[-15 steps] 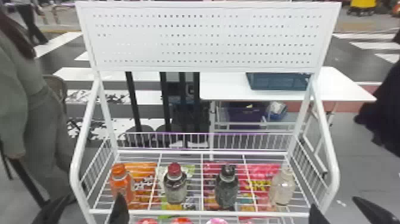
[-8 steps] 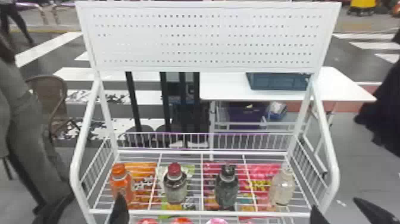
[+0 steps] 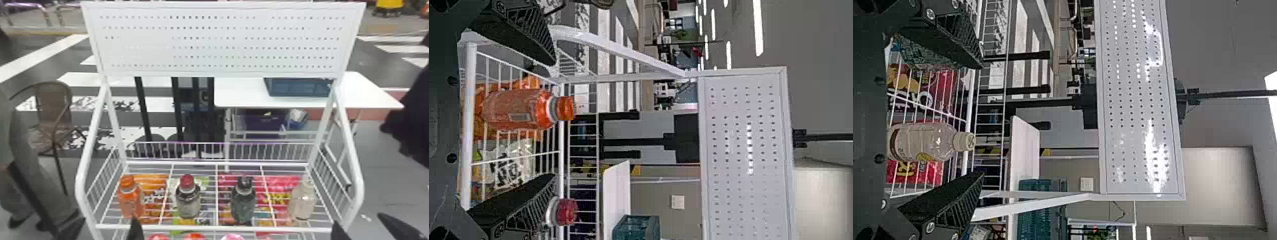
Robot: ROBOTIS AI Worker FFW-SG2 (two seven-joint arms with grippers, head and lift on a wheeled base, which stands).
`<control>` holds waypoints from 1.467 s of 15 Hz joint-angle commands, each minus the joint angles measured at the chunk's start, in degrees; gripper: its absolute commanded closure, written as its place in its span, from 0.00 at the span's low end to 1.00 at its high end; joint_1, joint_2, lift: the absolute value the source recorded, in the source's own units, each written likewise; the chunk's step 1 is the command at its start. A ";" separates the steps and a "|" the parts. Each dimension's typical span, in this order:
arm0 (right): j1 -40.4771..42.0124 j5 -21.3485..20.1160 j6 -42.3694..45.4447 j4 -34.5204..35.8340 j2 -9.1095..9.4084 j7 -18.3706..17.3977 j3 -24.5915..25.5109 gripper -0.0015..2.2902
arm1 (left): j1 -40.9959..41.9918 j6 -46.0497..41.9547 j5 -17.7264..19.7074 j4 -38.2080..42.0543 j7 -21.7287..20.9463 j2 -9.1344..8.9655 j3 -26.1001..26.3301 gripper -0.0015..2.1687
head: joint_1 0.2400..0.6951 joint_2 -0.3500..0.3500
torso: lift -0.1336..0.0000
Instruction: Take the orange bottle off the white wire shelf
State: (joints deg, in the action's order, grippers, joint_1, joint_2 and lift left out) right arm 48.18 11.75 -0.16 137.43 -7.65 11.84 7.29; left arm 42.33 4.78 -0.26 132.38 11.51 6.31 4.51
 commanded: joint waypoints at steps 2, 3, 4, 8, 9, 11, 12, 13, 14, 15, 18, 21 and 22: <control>-0.01 -0.24 0.02 -0.06 0.10 0.03 -0.09 0.06 | -6.03 -3.41 0.88 -11.97 0.88 -0.16 1.47 0.05 | 0.57 0.50 | 1.00; 0.08 -0.24 0.02 -0.06 0.18 0.03 0.00 0.06 | -7.87 -5.52 1.32 -15.48 0.88 -0.24 1.56 0.05 | 0.57 0.50 | 1.00; 0.16 -0.32 0.02 -0.06 0.27 -0.06 0.00 0.06 | -9.45 -7.10 1.58 -18.12 0.88 -0.24 1.82 0.05 | 0.57 0.50 | 1.00; 0.69 -0.68 -0.16 0.29 0.71 0.03 0.00 0.06 | -17.01 -12.03 1.85 -27.70 0.18 -1.47 2.17 0.05 | 0.57 0.50 | 1.00; 0.87 -0.76 -0.16 0.38 0.80 0.03 0.00 0.06 | -19.03 -12.20 1.67 -30.16 0.00 -2.09 1.91 0.05 | 0.57 0.50 | 1.00; 1.22 -0.76 -0.16 0.64 0.89 0.03 0.09 0.06 | -22.02 -12.20 1.49 -34.29 0.18 -2.09 1.64 0.05 | 0.57 0.50 | 1.00; 1.31 -0.76 -0.16 0.55 0.89 0.03 0.26 0.06 | -22.99 -12.20 1.49 -35.96 0.36 -2.00 1.56 0.05 | 0.57 0.50 | 1.00; 1.31 -0.76 -0.16 0.55 0.89 0.03 0.26 0.06 | -23.78 -12.20 1.41 -37.10 0.53 -2.00 1.38 0.05 | 0.57 0.50 | 1.00; 1.31 -0.85 -0.16 0.55 0.97 0.03 0.18 0.06 | -24.66 -12.20 0.97 -38.42 0.80 -2.00 1.29 0.05 | 0.57 0.50 | 1.00; 1.31 -0.94 -0.16 0.55 0.97 0.03 0.09 0.06 | -25.45 -12.20 0.53 -39.48 0.97 -2.00 0.94 0.05 | 0.57 0.50 | 1.00; 1.13 -1.03 -0.16 0.47 0.97 0.03 0.00 0.06 | -28.00 -12.20 0.53 -42.64 0.88 -2.09 0.50 0.05 | 0.57 0.50 | 1.00; 1.31 -1.12 -0.16 0.38 0.97 0.03 0.00 0.06 | -31.95 -12.73 0.70 -46.95 0.53 -2.09 0.50 0.05 | 0.57 0.50 | 1.00; 1.31 -1.20 -0.16 0.29 0.97 0.03 0.09 0.06 | -33.18 -12.73 0.70 -48.00 0.36 -2.27 0.59 0.05 | 0.57 0.50 | 1.00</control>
State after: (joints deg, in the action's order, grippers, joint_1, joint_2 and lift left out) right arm 49.43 10.62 -0.31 137.82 -6.71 11.86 7.31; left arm 10.86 -7.72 0.39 86.02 11.95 4.17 5.02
